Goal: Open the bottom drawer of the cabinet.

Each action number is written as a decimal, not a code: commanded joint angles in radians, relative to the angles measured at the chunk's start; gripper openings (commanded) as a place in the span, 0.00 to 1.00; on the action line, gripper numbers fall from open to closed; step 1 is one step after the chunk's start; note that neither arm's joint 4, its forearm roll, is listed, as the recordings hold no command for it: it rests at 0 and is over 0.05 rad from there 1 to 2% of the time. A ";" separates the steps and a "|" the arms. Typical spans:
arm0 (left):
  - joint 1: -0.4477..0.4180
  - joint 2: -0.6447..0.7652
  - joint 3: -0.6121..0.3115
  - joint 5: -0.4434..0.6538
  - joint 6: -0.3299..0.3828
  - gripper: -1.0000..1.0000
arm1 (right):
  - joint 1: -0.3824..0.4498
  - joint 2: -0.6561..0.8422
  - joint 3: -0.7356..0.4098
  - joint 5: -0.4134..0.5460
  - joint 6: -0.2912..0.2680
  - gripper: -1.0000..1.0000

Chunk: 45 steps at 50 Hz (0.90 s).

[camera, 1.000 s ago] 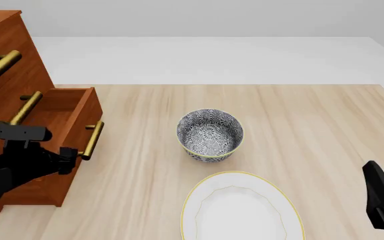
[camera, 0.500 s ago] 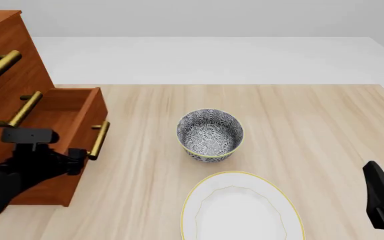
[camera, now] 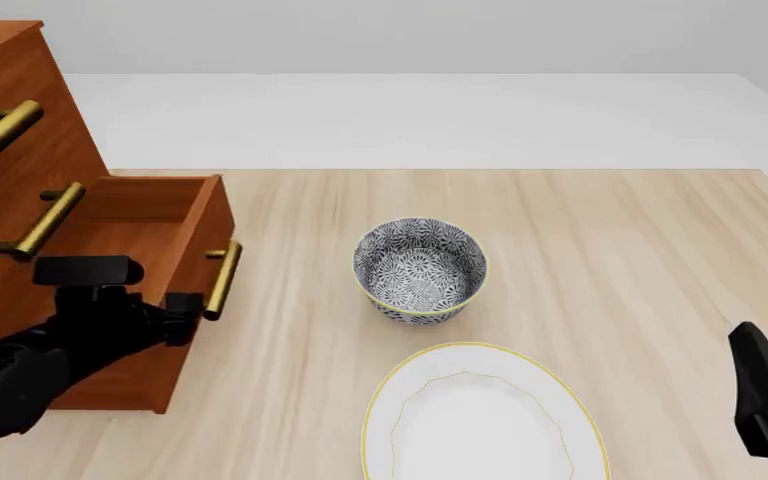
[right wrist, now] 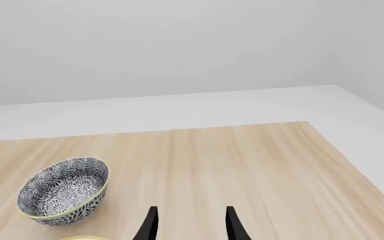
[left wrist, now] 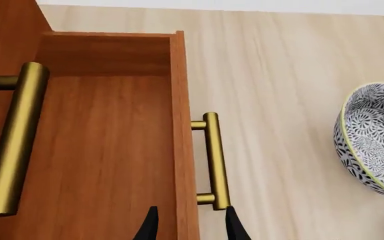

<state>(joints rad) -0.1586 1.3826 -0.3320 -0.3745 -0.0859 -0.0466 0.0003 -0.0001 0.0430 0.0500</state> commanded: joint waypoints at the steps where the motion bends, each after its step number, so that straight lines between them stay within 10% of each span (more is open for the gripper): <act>1: -0.015 0.171 -0.018 -0.016 -0.011 1.00 | -0.007 0.000 0.000 0.001 0.001 1.00; 45: -0.146 0.130 -0.118 0.090 0.008 1.00 | -0.026 0.000 0.000 0.003 0.002 1.00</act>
<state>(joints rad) -0.3003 1.4740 -0.4437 -0.3184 -0.0782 -0.0705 0.0002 -0.0001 0.0466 0.0529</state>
